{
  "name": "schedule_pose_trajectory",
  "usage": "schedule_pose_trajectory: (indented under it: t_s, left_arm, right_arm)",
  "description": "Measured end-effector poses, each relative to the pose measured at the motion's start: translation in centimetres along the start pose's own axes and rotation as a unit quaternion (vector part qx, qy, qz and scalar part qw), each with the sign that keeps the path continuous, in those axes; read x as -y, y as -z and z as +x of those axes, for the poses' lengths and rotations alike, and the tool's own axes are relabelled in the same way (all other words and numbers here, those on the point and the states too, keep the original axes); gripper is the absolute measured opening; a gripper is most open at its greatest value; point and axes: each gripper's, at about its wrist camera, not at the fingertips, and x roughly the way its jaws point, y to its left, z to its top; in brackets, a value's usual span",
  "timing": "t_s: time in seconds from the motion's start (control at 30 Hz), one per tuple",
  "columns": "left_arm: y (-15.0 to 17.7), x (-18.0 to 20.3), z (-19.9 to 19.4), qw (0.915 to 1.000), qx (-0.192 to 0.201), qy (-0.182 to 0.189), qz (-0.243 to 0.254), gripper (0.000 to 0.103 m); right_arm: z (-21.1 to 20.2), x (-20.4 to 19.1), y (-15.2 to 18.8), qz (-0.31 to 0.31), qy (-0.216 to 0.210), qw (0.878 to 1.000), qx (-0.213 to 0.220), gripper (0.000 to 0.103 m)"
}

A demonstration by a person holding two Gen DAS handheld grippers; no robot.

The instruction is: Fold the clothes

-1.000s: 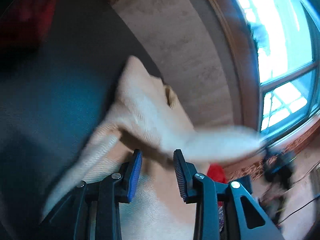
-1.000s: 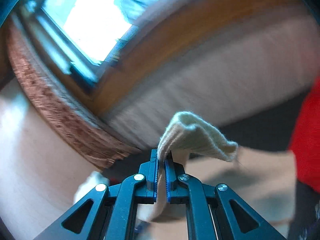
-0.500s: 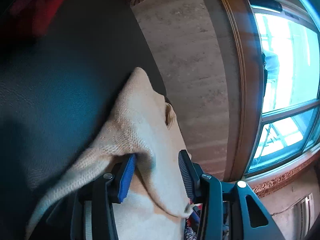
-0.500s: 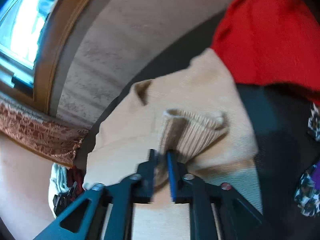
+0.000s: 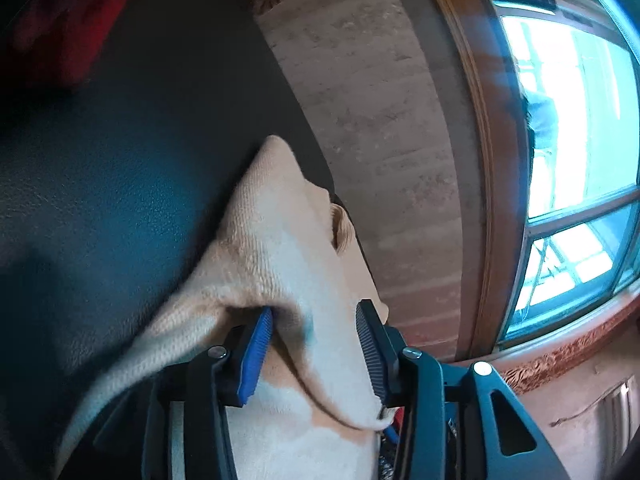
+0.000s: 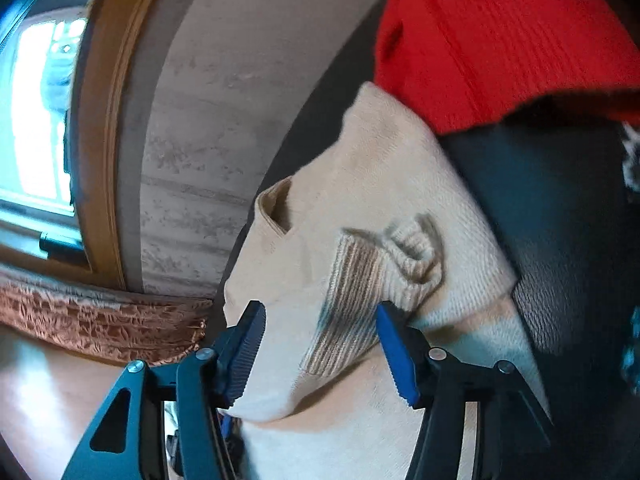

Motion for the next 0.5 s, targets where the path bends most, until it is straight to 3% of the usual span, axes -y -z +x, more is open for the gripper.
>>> schedule_pose_trajectory:
  t_s: [0.07,0.27,0.43,0.5]
  left_arm:
    - [-0.1,-0.1,0.4,1.0000,-0.001,-0.004,-0.003,0.042]
    - [0.3,0.0,0.5,0.9994,-0.007,-0.021,0.026,0.030]
    - [0.5,0.3,0.0,0.9978,-0.013,-0.027,0.059,0.035]
    - [0.6,0.6,0.1,0.9964,-0.011,-0.042,0.072,0.039]
  right_arm:
    - [0.0,-0.3,0.0,0.001,0.010,1.000,-0.008,0.070]
    - [0.5,-1.7,0.7,-0.027,0.061,0.998,-0.006,0.070]
    - [0.7,-0.8,1.3,-0.032,0.077,0.996,0.019,0.044]
    - [0.7,-0.3,1.5,-0.024,0.072,0.997,0.026,0.039]
